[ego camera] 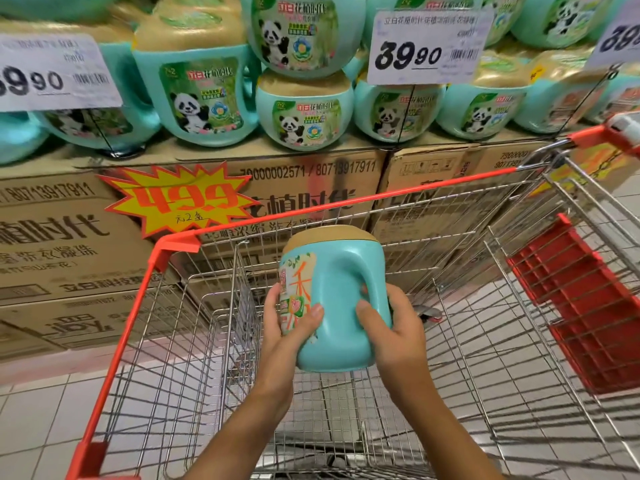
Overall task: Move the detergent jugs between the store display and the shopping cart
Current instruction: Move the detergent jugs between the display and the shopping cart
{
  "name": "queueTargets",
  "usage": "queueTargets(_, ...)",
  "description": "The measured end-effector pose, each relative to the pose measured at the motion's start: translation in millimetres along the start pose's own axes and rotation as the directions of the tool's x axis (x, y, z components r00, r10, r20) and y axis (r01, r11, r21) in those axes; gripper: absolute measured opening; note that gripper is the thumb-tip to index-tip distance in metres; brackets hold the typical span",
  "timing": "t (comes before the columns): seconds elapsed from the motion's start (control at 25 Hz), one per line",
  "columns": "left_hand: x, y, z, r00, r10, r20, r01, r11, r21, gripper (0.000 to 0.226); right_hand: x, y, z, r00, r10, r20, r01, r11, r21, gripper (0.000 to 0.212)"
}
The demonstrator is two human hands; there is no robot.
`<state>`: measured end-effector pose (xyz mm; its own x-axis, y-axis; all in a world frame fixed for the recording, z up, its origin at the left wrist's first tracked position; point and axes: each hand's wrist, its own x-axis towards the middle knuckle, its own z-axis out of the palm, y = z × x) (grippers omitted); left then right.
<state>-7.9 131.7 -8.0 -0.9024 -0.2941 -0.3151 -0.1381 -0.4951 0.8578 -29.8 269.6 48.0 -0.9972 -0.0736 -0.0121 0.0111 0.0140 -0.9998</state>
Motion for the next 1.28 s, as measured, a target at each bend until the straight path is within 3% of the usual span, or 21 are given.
queueTargets(0.16,10.2,8.9,-8.6,0.998,-0.061,-0.033,0.06,0.998,-0.036,0.069,4.4,-7.2,-12.9,0.996,0.082,0.029,-0.087,0.976,0.201,0.02)
queueTargets(0.36,12.4,18.3,-12.0,0.992,-0.039,0.121,0.066,0.972,-0.224,0.049,13.9,-16.0,-27.4,0.975,0.172,0.144,-0.212,0.914,0.345,0.009)
queueTargets(0.56,-0.8,27.7,-6.5,0.995,-0.025,0.097,0.042,0.984,-0.175,0.056,16.5,-10.4,-26.5,0.989,0.134,0.06,-0.145,0.958,0.248,0.009)
queueTargets(0.68,-11.1,40.0,-5.9,1.0,0.003,0.02,-0.001,0.994,-0.106,0.068,14.0,-6.0,-19.8,0.991,0.125,0.044,-0.131,0.973,0.191,0.033)
queueTargets(0.84,-24.8,52.4,-16.2,0.998,0.063,-0.027,-0.064,0.998,-0.029,0.061,5.4,-7.5,-3.4,0.992,0.121,0.044,-0.123,0.99,0.069,0.052)
queueTargets(0.96,-38.3,56.3,-34.4,0.994,0.088,-0.059,-0.087,0.996,0.024,0.062,-0.1,-5.4,13.9,0.99,0.096,0.107,-0.096,0.995,-0.001,0.06)
queueTargets(1.12,-62.8,53.7,-62.6,0.981,0.11,-0.157,-0.101,0.993,0.063,0.063,-12.3,8.9,38.4,0.97,0.127,0.208,-0.133,0.991,0.018,0.046)
queueTargets(1.28,-92.2,45.5,-75.5,0.947,0.139,-0.291,-0.115,0.989,0.098,0.059,-22.4,20.8,52.9,0.93,0.152,0.335,-0.171,0.985,0.028,0.047)
